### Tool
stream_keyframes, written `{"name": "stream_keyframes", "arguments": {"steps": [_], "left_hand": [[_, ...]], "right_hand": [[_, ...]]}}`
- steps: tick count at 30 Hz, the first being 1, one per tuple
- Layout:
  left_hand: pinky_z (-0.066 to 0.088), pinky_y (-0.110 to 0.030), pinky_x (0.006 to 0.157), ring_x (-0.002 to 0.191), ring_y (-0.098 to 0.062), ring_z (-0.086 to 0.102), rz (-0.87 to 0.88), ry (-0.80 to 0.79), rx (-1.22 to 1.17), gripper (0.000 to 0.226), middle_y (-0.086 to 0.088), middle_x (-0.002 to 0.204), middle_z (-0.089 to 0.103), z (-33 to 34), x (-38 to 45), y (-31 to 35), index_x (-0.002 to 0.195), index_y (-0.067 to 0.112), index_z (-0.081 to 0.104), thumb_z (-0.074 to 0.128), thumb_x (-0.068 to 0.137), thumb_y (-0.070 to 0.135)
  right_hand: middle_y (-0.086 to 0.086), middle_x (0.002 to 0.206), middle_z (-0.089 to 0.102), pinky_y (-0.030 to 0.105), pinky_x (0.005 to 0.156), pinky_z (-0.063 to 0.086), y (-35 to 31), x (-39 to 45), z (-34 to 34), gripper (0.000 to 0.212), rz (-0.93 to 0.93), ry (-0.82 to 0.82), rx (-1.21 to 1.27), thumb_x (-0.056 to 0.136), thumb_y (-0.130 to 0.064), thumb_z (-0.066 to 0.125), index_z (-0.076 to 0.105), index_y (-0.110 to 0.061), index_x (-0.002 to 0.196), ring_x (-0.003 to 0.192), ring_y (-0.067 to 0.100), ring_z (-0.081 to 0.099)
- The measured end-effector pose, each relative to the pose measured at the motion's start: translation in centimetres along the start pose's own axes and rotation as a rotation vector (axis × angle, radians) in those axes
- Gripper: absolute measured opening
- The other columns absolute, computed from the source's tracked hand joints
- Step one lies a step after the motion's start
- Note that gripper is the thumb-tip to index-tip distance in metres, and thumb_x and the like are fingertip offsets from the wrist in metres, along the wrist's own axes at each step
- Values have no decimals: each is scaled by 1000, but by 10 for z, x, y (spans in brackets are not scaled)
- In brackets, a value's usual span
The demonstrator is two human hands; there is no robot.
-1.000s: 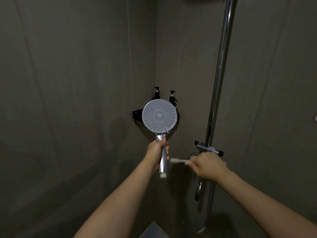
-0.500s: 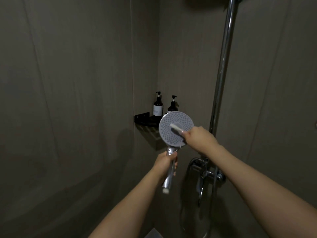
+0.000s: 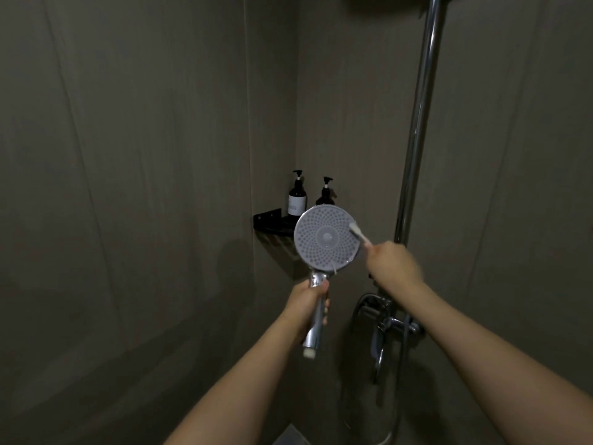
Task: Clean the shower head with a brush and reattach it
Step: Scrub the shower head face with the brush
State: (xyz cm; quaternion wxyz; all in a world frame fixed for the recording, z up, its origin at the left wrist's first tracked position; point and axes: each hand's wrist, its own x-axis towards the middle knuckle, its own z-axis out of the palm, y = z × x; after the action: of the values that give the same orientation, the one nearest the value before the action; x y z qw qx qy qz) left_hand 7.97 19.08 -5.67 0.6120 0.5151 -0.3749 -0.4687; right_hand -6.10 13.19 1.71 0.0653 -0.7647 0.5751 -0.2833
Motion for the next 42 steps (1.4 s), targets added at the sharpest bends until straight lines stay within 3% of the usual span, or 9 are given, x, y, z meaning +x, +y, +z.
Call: {"name": "stream_keyframes", "arguments": {"steps": [3, 7, 13, 18, 25, 29, 33, 37, 42], "left_hand": [[35, -18, 34, 34, -14, 42, -15, 29, -38, 24, -5, 47, 46, -7, 2, -6, 69, 10, 47, 48, 93, 14], [35, -17, 34, 34, -13, 43, -22, 21, -66, 20, -6, 50, 46, -10, 3, -8, 73, 10, 49, 47, 92, 12], [36, -18, 35, 35, -13, 43, -23, 39, -87, 20, -4, 48, 47, -32, 11, -4, 71, 13, 47, 49, 91, 13], [35, -16, 33, 33, -12, 42, -23, 26, -94, 20, -3, 46, 47, -42, 19, -11, 71, 11, 48, 48, 91, 12], [35, -17, 35, 36, -12, 42, -21, 86, -88, 21, -7, 53, 45, -87, 36, -5, 72, 13, 44, 47, 92, 13], [35, -17, 35, 35, -12, 42, -6, 89, -92, 22, -5, 50, 46, -109, 51, 5, 71, 13, 45, 47, 93, 13], [35, -17, 34, 34, -12, 42, 21, 96, -89, 23, -4, 49, 46, -129, 68, 13, 70, 13, 43, 47, 93, 13], [36, -18, 35, 34, -12, 42, 42, 125, -92, 22, -2, 46, 47, -145, 88, 19, 71, 13, 42, 48, 92, 15], [35, -16, 34, 32, -12, 41, 88, 174, -91, 25, -2, 43, 47, -153, 125, 27, 69, 12, 43, 47, 93, 15]], "right_hand": [[7, 71, 57, 30, 57, 44, -2, -17, 17, 46, -77, -102, -78, 97, -40, 35, 64, -5, 90, 62, 23, 51], [7, 79, 58, 29, 60, 39, -21, -19, 22, 42, -298, -143, -184, 97, -42, 34, 62, -12, 85, 68, 22, 51], [11, 91, 63, 31, 65, 42, -5, 3, 16, 47, -191, -90, -300, 96, -45, 32, 66, -13, 102, 77, 27, 57], [5, 83, 59, 30, 63, 40, -35, 1, 42, 45, -378, -165, -382, 97, -46, 31, 64, -16, 94, 71, 22, 53], [17, 95, 66, 30, 63, 40, -34, 36, 48, 48, -106, -62, -143, 98, -41, 30, 64, -8, 90, 75, 28, 55], [27, 101, 62, 28, 65, 33, -58, 60, 69, 32, -98, -135, 23, 98, -15, 35, 58, 3, 85, 89, 36, 58], [22, 87, 55, 27, 59, 34, -72, 89, 78, 27, -52, -192, 80, 91, 0, 40, 54, 2, 68, 78, 27, 51], [24, 106, 65, 26, 70, 37, -86, 125, 86, 24, -67, -217, 130, 90, -5, 54, 67, 6, 107, 95, 33, 59], [15, 96, 66, 25, 78, 40, -101, 178, 100, 25, -35, -174, 330, 81, -4, 68, 69, 3, 105, 88, 24, 58]]}}
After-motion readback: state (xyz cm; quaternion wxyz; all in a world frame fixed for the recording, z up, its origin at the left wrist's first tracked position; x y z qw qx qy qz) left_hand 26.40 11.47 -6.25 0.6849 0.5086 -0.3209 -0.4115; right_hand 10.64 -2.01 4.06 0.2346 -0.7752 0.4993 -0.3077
